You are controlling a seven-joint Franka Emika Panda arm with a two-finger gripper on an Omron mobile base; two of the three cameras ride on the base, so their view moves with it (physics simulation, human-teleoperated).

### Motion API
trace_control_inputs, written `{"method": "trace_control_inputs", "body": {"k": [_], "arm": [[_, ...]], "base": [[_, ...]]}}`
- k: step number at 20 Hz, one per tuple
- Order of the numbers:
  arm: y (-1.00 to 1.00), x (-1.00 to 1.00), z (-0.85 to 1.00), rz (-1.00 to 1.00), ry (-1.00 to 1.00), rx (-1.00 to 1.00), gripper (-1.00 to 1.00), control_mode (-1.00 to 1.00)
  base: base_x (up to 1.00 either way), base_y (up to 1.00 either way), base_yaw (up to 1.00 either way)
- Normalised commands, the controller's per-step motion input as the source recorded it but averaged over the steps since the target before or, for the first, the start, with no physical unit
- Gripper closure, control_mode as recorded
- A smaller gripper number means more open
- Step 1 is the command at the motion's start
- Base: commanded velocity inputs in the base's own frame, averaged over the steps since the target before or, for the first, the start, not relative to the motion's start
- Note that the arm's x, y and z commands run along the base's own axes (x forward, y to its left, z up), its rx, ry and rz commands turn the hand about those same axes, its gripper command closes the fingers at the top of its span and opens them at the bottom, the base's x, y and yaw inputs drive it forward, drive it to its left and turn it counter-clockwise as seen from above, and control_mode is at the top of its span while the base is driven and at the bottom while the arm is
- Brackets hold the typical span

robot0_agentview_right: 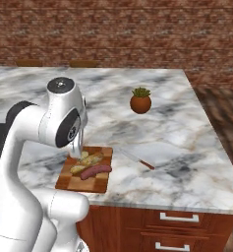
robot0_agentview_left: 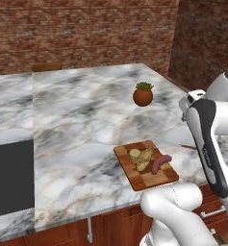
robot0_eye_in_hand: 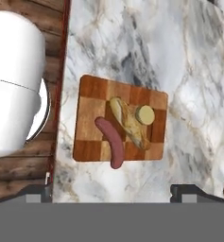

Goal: Retrieve the sausage and cheese from the fridge and place them on the cutting board on the counter.

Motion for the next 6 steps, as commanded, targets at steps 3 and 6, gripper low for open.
{"method": "trace_control_inputs", "body": {"k": [3,6], "arm": [[0.00,-0.28,0.30,0.04,-0.02,-0.04,-1.00,-1.00],[0.03,-0.31,0.00,0.06,-0.06,-0.04,-1.00,-1.00]], "base": [[0.00,0.00,0.00],[0.00,0.00,0.00]]}}
